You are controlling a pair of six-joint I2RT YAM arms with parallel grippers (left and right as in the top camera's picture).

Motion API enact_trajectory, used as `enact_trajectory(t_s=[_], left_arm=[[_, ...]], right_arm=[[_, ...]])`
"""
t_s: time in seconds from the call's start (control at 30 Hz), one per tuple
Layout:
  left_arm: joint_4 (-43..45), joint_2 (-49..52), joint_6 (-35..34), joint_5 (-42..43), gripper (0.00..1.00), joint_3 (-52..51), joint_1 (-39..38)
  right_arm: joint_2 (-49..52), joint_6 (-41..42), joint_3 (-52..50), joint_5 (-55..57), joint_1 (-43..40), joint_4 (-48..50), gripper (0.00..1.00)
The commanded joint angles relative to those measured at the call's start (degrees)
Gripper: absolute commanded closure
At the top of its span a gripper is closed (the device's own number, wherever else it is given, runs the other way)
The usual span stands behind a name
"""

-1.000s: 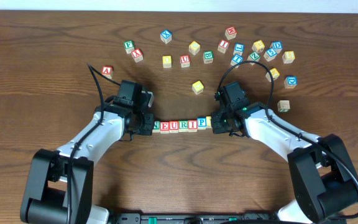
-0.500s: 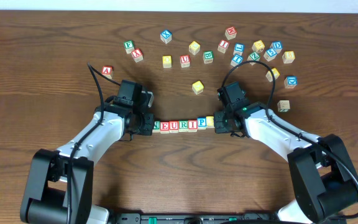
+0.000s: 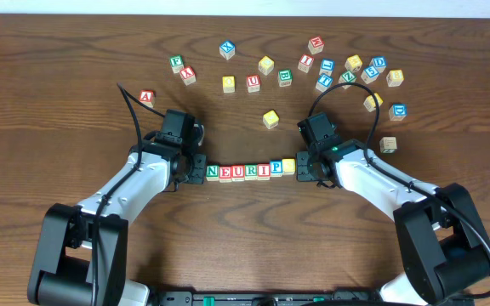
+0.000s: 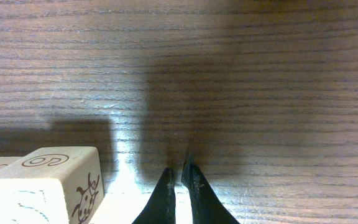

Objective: Spell out NEURIPS

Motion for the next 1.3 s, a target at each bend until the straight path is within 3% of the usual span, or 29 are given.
enact_trajectory(t_s=[0.0, 0.07, 0.17, 0.23, 0.3, 0.37, 0.8, 0.93, 1.27], left_arm=[[-0.28, 0.76, -0.61, -3.39, 0.87, 1.27, -0.04], [-0.28, 0.76, -1.55, -5.97, 0.74, 1.27, 0.00], [-0.31, 0.57, -2.27, -9.14, 0.69, 1.27, 0.00], [-0.33, -0.09, -2.27, -9.25, 0.59, 1.27, 0.00], [-0.35, -1.42, -2.25, -9.25, 0.40, 1.27, 0.00], [-0.39, -3.41, -2.27, -9.25, 0.29, 1.27, 0.00], [-6.62, -24.26, -2.27, -9.25, 0.19, 1.27, 0.00], [-6.78, -26.51, -2.27, -9.22, 0.12, 1.27, -0.02], [-9.53, -26.49, -2.27, -9.20, 0.11, 1.27, -0.02]], right_arm=[[0.48, 0.92, 0.59, 1.09, 0.35, -0.20, 0.95], [0.48, 0.92, 0.59, 1.11, 0.33, -0.17, 0.96], [0.48, 1.01, 0.59, 1.14, 0.33, -0.15, 0.97], [0.48, 1.84, 0.59, 1.88, 0.33, -0.22, 0.97], [0.48, 1.81, 0.59, 1.99, 0.31, -0.07, 0.98], [0.48, 1.81, 0.59, 1.99, 0.20, 0.24, 0.98], [-2.75, 1.64, 0.85, 1.53, -0.90, -0.17, 0.99], [-8.55, 0.59, 0.85, 0.85, -0.79, -2.08, 0.99], [-17.81, -4.70, 0.85, -1.51, 5.66, -4.22, 0.99]])
